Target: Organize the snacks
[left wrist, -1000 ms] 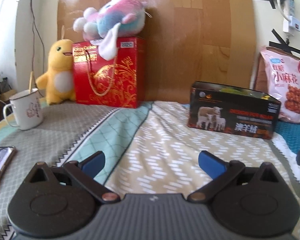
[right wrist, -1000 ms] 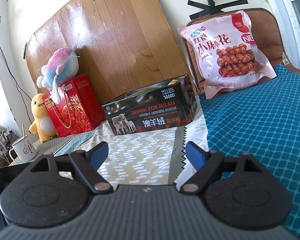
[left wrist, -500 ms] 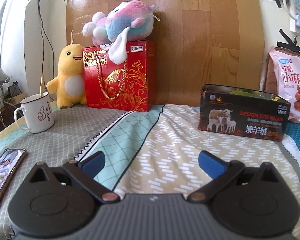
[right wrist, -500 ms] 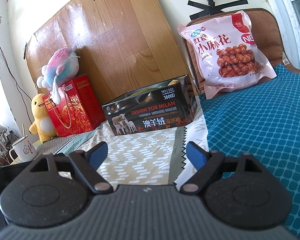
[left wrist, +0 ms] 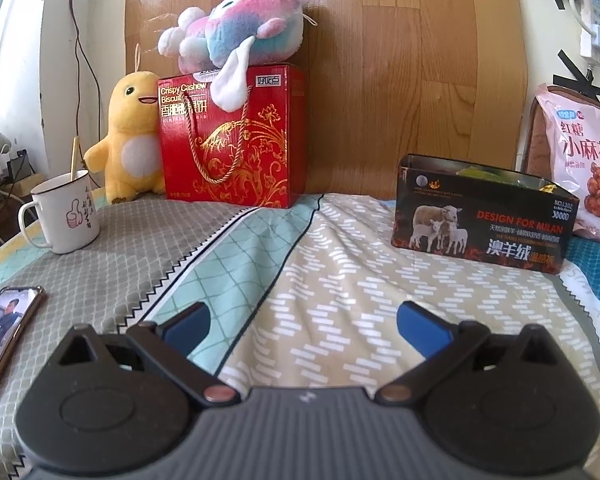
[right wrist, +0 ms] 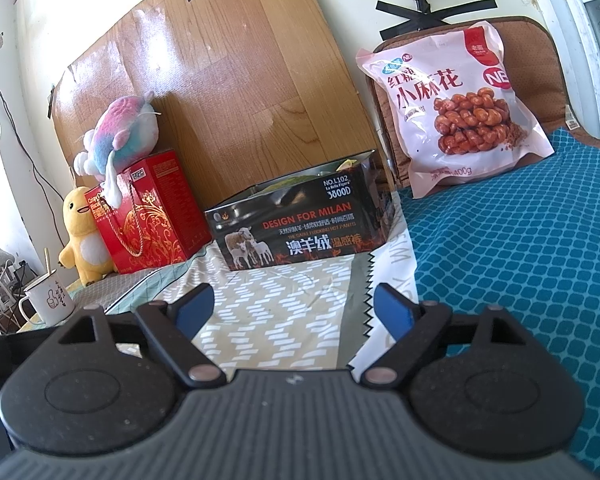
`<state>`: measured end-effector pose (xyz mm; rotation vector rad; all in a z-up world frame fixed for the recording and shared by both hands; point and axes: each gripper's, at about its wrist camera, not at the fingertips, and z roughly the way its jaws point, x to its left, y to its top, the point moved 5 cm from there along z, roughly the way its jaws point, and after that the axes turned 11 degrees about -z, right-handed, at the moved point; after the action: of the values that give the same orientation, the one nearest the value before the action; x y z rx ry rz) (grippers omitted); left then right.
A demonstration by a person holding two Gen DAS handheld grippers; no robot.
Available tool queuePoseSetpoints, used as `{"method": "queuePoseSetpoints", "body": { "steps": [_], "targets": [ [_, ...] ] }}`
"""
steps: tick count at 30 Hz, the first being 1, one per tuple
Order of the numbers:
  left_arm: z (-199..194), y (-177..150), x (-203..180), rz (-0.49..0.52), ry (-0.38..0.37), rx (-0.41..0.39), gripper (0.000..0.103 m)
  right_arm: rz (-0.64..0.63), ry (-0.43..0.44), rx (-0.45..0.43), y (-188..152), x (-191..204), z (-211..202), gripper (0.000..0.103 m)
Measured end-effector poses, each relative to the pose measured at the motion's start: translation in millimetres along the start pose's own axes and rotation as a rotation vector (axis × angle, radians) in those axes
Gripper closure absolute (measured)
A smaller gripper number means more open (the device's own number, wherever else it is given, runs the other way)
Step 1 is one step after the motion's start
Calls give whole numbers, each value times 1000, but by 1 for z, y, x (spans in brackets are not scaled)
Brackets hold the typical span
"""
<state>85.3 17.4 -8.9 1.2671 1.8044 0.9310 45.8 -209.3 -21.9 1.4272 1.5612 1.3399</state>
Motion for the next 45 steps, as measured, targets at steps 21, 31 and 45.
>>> {"method": "queuePoseSetpoints", "body": {
  "steps": [21, 31, 45],
  "targets": [
    [4, -4, -4, 15, -50, 50, 0, -1, 1, 1, 0, 0, 0, 14],
    [3, -6, -9, 41, -78, 58, 0, -1, 1, 2, 0, 0, 0, 14],
    [3, -6, -8, 40, -61, 50, 0, -1, 0, 2, 0, 0, 1, 13]
  ]
}}
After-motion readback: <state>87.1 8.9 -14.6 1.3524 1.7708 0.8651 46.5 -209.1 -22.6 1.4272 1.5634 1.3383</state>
